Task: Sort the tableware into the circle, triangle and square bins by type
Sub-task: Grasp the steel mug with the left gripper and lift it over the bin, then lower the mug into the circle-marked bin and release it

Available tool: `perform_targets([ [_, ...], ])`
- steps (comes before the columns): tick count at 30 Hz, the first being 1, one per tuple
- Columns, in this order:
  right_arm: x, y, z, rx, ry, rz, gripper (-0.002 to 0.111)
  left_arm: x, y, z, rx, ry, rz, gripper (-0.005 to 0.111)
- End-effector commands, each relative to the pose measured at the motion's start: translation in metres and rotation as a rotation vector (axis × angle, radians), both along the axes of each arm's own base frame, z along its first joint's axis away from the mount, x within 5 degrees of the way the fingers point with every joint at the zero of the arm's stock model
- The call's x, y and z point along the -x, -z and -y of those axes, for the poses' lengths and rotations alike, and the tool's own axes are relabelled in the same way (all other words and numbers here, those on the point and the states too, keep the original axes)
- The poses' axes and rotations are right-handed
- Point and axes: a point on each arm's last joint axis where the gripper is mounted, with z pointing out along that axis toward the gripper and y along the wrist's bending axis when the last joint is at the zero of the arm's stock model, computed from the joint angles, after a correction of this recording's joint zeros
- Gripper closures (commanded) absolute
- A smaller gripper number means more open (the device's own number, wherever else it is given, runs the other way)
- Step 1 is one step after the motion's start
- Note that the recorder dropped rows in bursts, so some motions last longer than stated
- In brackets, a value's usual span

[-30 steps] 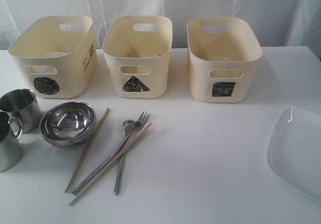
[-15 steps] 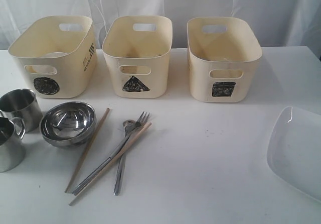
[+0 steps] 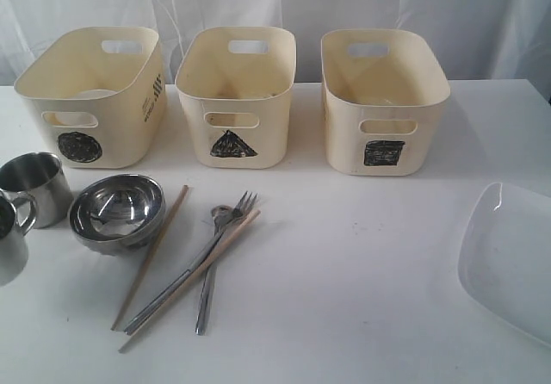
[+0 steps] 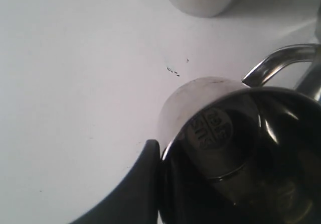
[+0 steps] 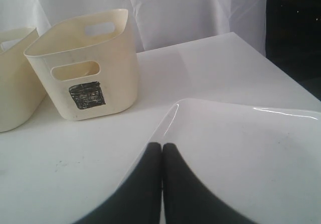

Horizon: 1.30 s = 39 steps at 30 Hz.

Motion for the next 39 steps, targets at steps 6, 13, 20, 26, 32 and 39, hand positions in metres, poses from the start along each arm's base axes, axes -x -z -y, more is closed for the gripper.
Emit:
perform_targets([
  [6,0.0,-0.002,0.0,0.007,-0.008,0.008,0.108,0.013,-0.059,0.008,0.115,-0.018,0.317,0.107],
  [13,0.0,-0.002,0.0,0.007,-0.008,0.008,0.108,-0.051,-0.102,0.013,0.27,-0.083,0.659,0.107],
  [20,0.0,-0.002,0.0,0.007,-0.008,0.008,0.108,-0.133,-0.096,0.014,0.262,-0.075,0.702,0.107],
  [26,0.0,-0.002,0.0,0.007,-0.008,0.008,0.108,-0.182,-0.064,0.021,0.257,-0.065,0.703,0.107],
  [32,0.0,-0.002,0.0,0.007,-0.008,0.008,0.108,-0.21,-0.048,0.021,0.242,-0.074,0.818,0.107],
  [39,0.0,-0.002,0.0,0.007,-0.008,0.008,0.108,-0.228,-0.023,0.029,0.239,-0.065,0.823,0.107],
])
